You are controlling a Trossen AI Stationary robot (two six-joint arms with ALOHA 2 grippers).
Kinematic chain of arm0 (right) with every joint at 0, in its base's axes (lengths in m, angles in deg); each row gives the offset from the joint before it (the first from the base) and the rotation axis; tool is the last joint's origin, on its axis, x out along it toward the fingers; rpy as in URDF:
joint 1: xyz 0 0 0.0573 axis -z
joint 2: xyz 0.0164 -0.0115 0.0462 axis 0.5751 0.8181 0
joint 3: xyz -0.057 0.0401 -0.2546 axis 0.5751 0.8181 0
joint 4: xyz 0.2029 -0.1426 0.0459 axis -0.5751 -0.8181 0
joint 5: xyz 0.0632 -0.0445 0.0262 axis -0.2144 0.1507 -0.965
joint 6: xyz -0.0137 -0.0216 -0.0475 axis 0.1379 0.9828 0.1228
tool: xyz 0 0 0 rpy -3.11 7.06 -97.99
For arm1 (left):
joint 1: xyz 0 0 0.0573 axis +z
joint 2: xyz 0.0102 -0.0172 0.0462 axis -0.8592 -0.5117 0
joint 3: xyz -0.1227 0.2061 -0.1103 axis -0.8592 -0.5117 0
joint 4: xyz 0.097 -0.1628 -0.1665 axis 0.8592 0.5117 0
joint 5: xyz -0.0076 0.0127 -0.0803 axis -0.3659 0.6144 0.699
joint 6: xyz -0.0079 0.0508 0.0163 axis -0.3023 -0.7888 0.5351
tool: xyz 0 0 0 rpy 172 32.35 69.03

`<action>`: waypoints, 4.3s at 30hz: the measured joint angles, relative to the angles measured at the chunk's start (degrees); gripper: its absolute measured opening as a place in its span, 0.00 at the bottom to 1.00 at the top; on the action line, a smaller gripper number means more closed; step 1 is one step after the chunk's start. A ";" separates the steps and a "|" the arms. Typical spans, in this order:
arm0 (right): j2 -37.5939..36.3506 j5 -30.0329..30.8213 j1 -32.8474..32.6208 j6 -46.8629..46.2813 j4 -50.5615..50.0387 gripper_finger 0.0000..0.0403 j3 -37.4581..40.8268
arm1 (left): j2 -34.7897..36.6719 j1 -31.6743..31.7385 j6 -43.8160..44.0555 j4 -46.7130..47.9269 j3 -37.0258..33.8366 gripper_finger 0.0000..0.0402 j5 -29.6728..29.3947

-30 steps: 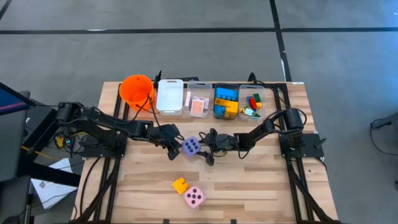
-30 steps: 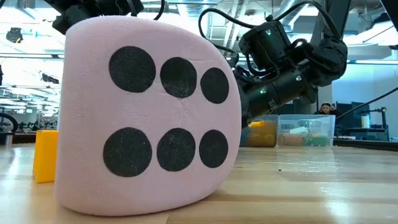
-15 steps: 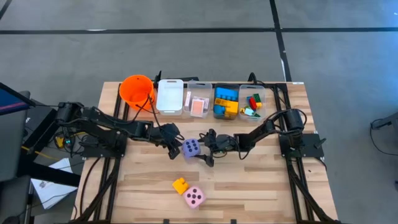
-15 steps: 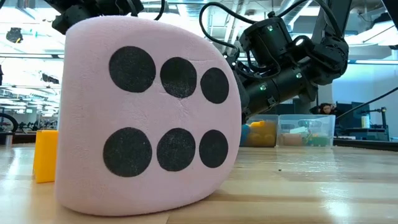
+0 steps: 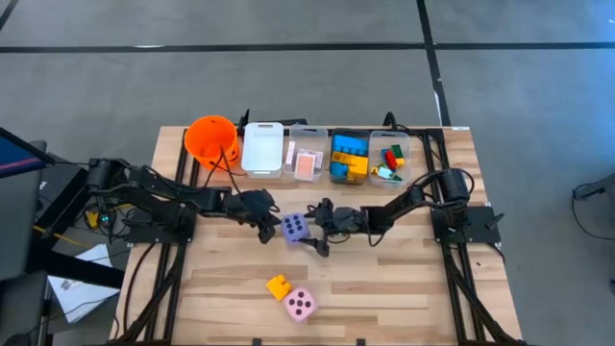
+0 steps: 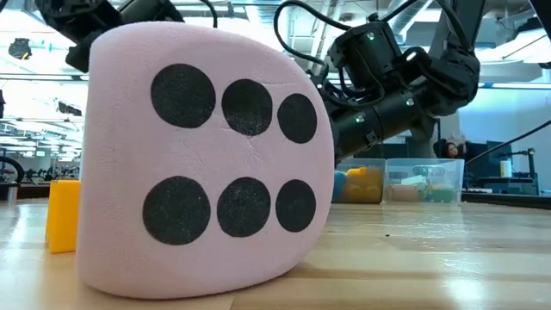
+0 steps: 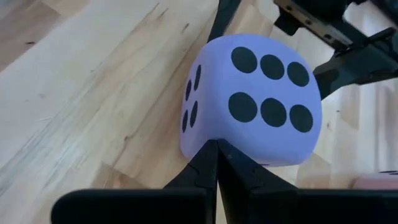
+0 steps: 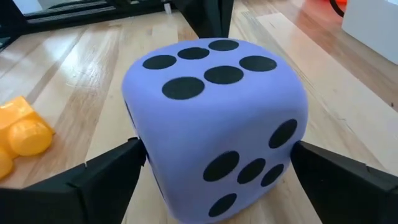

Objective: Pick & Place Toys
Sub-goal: Put the purple die into the white bin

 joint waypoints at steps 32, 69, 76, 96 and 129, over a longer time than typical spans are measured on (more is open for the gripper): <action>0.28 -3.69 -0.56 -0.17 -6.45 0.99 -6.42 | -2.56 2.44 -4.15 -13.22 -0.44 0.00 -4.17; 0.13 1.22 3.72 -5.88 -5.58 0.99 -6.71 | -2.58 0.04 -5.38 -22.69 -0.44 0.00 -1.69; 0.11 1.25 3.68 -5.83 -5.53 0.99 -6.71 | -2.56 0.04 -5.42 -23.56 -0.46 0.00 -1.75; -0.13 1.87 3.72 -5.98 -4.45 0.99 -6.81 | 3.39 -0.31 -13.77 -23.44 -0.61 0.00 -3.35; -0.11 1.22 3.61 -4.53 1.72 0.99 -6.71 | 3.48 -0.03 -21.95 -29.33 -0.55 0.00 -6.15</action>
